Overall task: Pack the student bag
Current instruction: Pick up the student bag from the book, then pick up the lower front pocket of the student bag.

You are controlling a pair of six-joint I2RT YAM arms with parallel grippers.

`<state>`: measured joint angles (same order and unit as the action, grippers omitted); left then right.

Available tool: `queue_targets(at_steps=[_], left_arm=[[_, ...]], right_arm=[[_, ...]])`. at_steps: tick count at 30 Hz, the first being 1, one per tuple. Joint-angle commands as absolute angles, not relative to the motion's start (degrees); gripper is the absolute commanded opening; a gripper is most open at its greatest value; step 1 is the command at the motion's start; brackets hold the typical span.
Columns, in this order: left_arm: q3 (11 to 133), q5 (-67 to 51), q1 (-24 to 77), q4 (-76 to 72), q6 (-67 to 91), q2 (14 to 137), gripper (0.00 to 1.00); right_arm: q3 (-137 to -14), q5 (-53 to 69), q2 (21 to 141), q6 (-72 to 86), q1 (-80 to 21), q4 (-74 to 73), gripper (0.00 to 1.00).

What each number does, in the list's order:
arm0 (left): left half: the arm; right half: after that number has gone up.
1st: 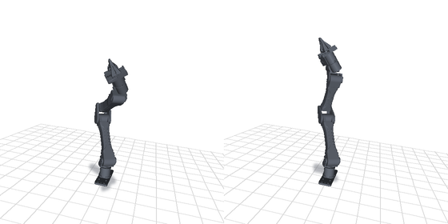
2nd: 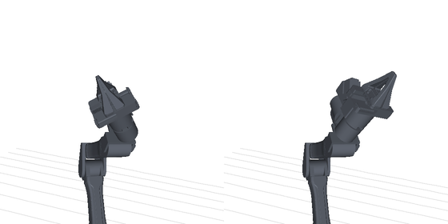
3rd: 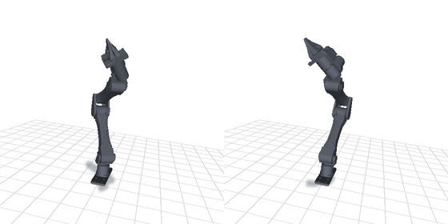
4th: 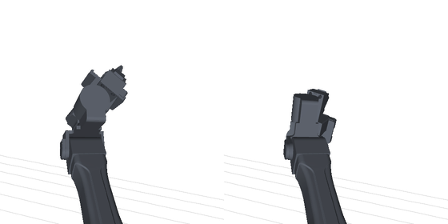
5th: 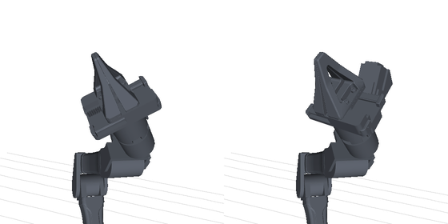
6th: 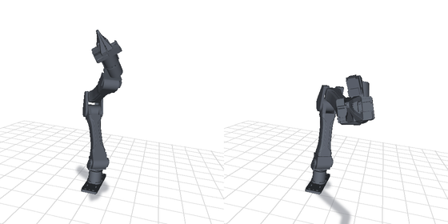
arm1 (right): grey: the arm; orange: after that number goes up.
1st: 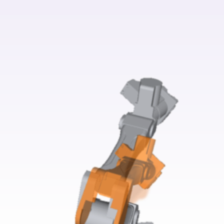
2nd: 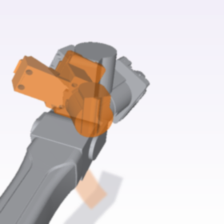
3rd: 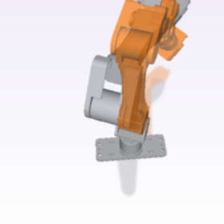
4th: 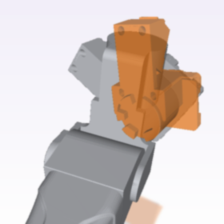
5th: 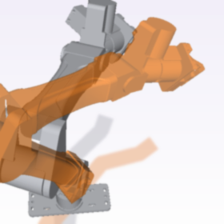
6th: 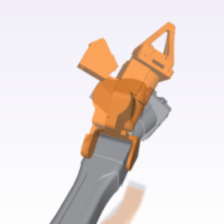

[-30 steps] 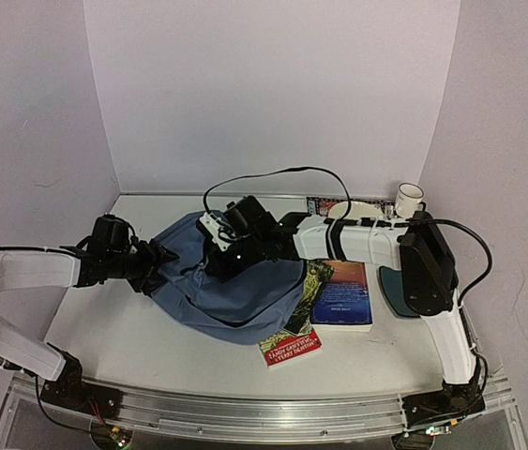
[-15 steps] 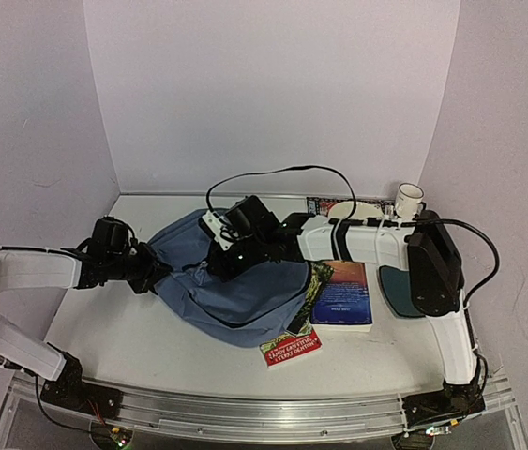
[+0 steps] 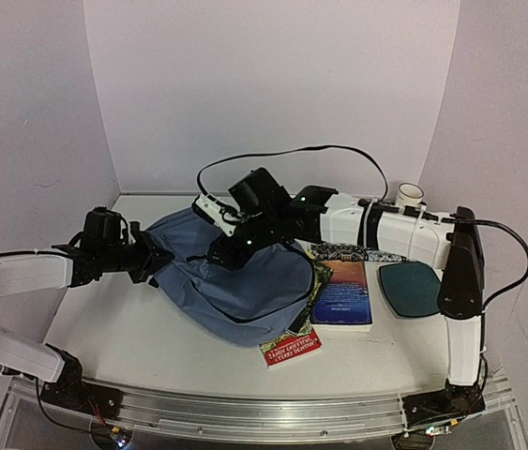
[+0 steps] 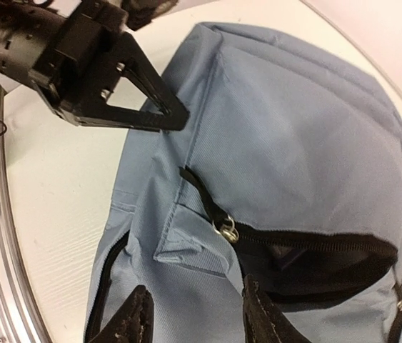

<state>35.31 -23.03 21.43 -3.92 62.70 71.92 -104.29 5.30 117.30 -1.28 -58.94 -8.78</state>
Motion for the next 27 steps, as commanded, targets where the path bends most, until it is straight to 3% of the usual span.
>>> queue_targets(at_steps=[1, 12, 21, 27], left_arm=[[40.4, -28.8, 21.9, -7.0, 58.6, 70.9, 0.0], [42.9, -32.3, 23.2, -5.4, 55.2, 72.6, 0.0], [43.3, -31.5, 23.7, -4.5, 54.5, 72.1, 0.0], [43.4, -31.1, 24.0, -3.8, 53.7, 71.1, 0.0]], right_arm=[[-109.2, 4.8, 116.3, -8.4, -59.6, -13.6, 0.43], [-121.7, 2.9, 127.6, -20.5, -60.0, -15.4, 0.4], [-122.8, 4.5, 130.7, -22.7, -60.0, -17.5, 0.39], [-123.4, 1.6, 131.9, -22.8, -60.0, -17.6, 0.27]])
